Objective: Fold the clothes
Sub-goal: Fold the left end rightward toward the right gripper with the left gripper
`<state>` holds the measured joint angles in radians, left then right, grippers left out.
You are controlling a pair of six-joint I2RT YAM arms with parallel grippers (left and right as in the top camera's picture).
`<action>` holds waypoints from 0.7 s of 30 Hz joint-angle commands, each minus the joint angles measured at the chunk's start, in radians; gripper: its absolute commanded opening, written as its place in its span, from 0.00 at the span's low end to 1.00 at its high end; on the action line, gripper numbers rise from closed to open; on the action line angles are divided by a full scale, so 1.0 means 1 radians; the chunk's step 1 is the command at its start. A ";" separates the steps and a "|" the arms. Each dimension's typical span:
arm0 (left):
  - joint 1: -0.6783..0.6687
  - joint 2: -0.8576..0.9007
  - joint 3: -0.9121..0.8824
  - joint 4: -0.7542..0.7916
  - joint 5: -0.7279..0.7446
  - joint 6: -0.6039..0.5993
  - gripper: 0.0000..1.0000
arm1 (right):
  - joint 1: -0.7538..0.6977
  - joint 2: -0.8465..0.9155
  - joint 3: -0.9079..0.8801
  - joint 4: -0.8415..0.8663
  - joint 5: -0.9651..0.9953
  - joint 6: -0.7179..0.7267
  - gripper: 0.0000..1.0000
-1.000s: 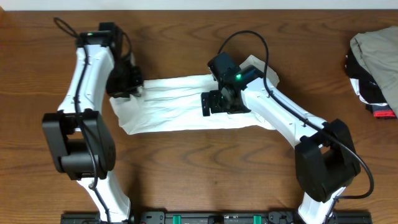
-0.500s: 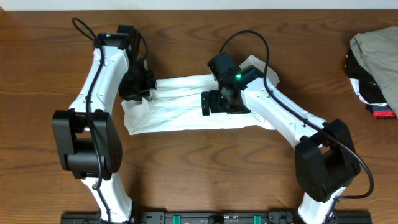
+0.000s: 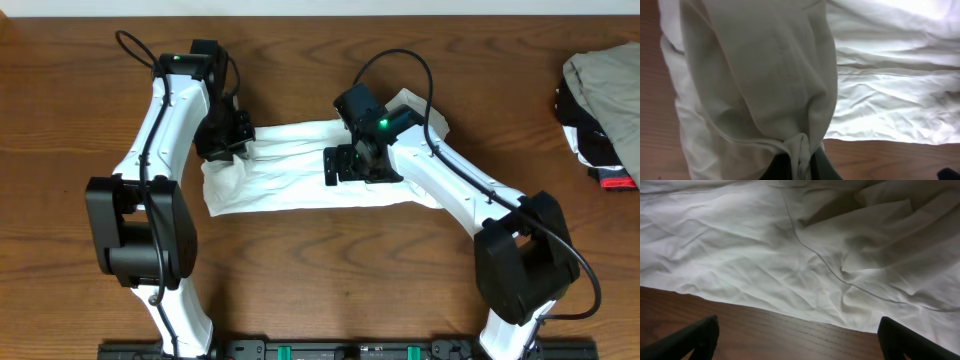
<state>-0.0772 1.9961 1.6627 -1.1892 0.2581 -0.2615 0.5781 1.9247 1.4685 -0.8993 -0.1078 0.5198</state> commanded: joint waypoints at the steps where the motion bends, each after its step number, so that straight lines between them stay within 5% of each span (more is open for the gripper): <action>1: -0.021 -0.011 -0.007 -0.003 0.048 -0.022 0.06 | -0.003 -0.006 -0.006 0.002 0.007 0.015 0.99; 12: -0.101 -0.011 -0.007 0.042 0.044 -0.026 0.07 | -0.003 -0.006 -0.006 0.000 0.007 0.015 0.99; 17: -0.104 -0.011 -0.007 0.048 0.044 -0.026 0.23 | -0.003 -0.006 -0.006 -0.002 0.007 0.015 0.99; 21: -0.104 -0.011 -0.007 0.054 0.045 -0.026 0.24 | -0.003 -0.006 -0.006 -0.002 0.007 0.015 0.99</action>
<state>-0.1825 1.9961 1.6627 -1.1393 0.2920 -0.2882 0.5781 1.9247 1.4685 -0.8997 -0.1078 0.5194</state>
